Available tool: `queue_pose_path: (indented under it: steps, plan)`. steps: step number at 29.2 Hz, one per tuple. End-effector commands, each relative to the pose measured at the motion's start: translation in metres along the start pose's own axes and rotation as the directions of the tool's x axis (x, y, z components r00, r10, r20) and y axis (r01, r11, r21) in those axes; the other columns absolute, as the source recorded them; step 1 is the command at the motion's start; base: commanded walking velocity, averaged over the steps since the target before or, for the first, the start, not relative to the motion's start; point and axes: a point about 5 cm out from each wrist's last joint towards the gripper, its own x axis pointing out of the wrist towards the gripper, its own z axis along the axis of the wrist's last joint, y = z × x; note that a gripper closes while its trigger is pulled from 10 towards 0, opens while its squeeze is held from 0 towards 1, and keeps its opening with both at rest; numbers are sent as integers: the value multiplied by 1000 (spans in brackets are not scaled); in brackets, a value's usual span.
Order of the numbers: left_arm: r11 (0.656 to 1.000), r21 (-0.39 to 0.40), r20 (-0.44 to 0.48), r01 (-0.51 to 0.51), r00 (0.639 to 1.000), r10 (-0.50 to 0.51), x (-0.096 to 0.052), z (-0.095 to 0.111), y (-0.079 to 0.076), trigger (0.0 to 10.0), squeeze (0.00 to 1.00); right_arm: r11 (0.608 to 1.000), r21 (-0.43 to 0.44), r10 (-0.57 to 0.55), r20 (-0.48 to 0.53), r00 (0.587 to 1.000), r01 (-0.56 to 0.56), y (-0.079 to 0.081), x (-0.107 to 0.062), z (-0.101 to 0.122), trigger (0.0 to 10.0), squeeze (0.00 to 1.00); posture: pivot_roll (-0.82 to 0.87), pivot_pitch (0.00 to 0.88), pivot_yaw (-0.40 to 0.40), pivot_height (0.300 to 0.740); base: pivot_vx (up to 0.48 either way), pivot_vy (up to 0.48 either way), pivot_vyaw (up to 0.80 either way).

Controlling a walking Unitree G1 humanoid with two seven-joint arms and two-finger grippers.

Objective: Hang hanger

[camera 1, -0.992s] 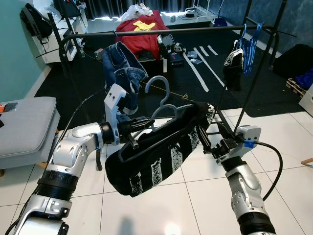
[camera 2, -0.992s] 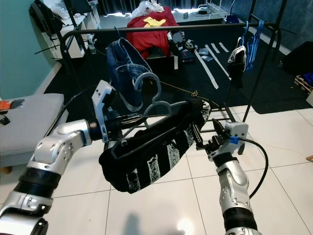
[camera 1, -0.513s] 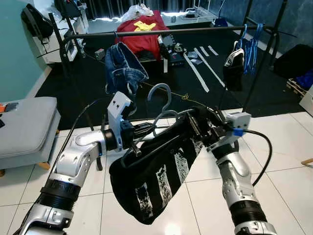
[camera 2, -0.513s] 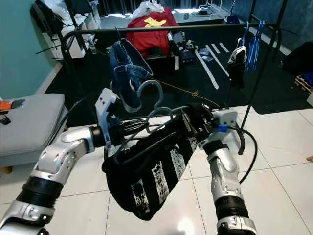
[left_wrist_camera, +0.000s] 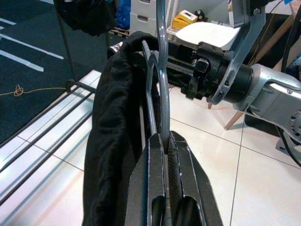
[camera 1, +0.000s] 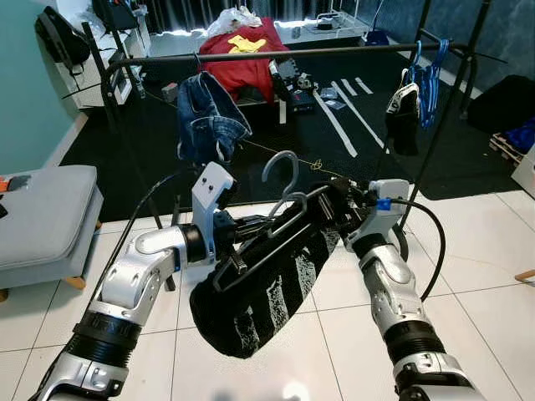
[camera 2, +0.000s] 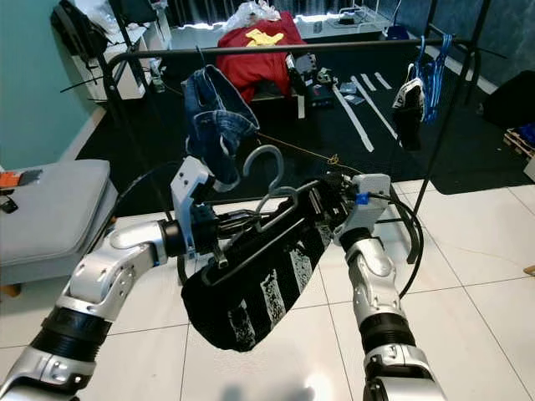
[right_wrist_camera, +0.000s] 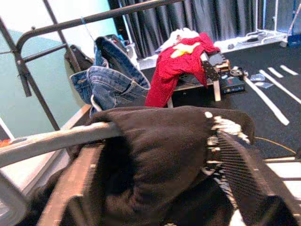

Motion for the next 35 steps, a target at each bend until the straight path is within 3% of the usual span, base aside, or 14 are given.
queue_pose_path:
  steps: [1, 9, 22, 28, 33, 34, 35]
  plan:
    - [999, 34, 45, 19, 999, -21, 0, 9, -3, 0, 0, 999, 31, -14, -13, 1000, 14, -2, 0, -2, 0, 0, 59, 79, 73, 740, 0, 0, 0]
    - [999, 41, 26, 5, 1000, -6, -2, 7, -1, 0, 0, 999, 13, -47, 39, 998, 47, -9, -2, 4, 0, 0, 57, 82, 74, 740, 0, 0, 0]
    - [998, 64, -23, 21, 1000, -19, -6, 0, -3, 0, 0, 998, 23, -66, 32, 997, 66, -19, -4, 8, 0, 0, 59, 85, 70, 740, 0, 0, 0]
    - [991, 115, -165, 67, 985, -48, -12, -21, -8, 0, 0, 995, 96, 0, 103, 995, -10, -19, -3, 26, 0, 0, 63, 86, 69, 740, 0, 0, 0]
    - [990, 115, -199, 75, 979, -51, -15, -28, -9, 0, 0, 991, 130, 10, 138, 990, -28, -19, -2, 35, 0, 0, 61, 91, 69, 740, 0, 0, 0]
    - [992, 105, -221, 71, 974, -46, -18, -33, -9, 0, 0, 980, 194, 3, 184, 983, -40, -23, -2, 47, 0, 0, 58, 92, 70, 740, 0, 0, 0]
    - [992, 105, -221, 71, 974, -46, -18, -33, -9, 0, 0, 980, 194, 3, 184, 983, -40, -23, -2, 47, 0, 0, 58, 92, 70, 740, 0, 0, 0]
